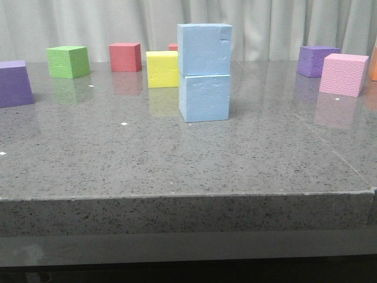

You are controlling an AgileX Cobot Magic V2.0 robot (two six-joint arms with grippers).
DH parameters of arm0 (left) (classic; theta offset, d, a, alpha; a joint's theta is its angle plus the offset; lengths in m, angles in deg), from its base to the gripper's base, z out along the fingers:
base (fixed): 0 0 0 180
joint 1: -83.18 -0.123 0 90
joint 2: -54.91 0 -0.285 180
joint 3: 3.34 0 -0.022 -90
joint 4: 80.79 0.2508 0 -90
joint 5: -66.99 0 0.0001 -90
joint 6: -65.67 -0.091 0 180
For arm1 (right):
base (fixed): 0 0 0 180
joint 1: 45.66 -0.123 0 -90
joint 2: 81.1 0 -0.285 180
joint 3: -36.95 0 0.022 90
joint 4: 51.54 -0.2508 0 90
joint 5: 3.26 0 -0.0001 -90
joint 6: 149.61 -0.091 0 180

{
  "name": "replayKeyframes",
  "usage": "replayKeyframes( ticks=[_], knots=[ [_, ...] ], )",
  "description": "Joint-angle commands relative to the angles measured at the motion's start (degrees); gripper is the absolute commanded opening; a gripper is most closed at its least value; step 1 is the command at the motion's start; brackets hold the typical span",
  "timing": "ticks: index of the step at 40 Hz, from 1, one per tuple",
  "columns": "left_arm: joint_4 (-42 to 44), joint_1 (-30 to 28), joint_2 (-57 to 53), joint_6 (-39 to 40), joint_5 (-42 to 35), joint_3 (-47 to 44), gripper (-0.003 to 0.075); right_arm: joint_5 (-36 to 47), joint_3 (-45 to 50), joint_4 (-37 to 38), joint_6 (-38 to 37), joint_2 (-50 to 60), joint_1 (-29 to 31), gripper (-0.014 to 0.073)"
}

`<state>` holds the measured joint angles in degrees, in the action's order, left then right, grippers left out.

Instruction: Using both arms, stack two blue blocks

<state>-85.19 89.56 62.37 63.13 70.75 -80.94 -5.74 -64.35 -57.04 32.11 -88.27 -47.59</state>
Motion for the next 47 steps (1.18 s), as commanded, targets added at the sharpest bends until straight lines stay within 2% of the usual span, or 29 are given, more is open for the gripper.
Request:
replayKeyframes(
  ticks=[1,26,34,47],
  knots=[
    [-0.47,0.07,-0.99,0.52,-4.74,0.09,-0.0019,4.86,-0.22,1.3,-0.69,1.05,0.35,-0.0067],
    [-0.47,0.07,-0.99,0.52,-4.74,0.09,-0.0019,4.98,-0.22,1.3,-0.69,1.05,0.35,-0.0067],
    [-0.47,-2.21,-0.99,0.52,-4.74,0.09,-0.0019,4.98,-0.22,1.3,-0.69,1.05,0.35,-0.0067],
    [-0.47,-2.21,-0.99,0.52,-4.74,0.09,-0.0019,4.98,-0.22,1.3,-0.69,1.05,0.35,-0.0067]
  ],
)
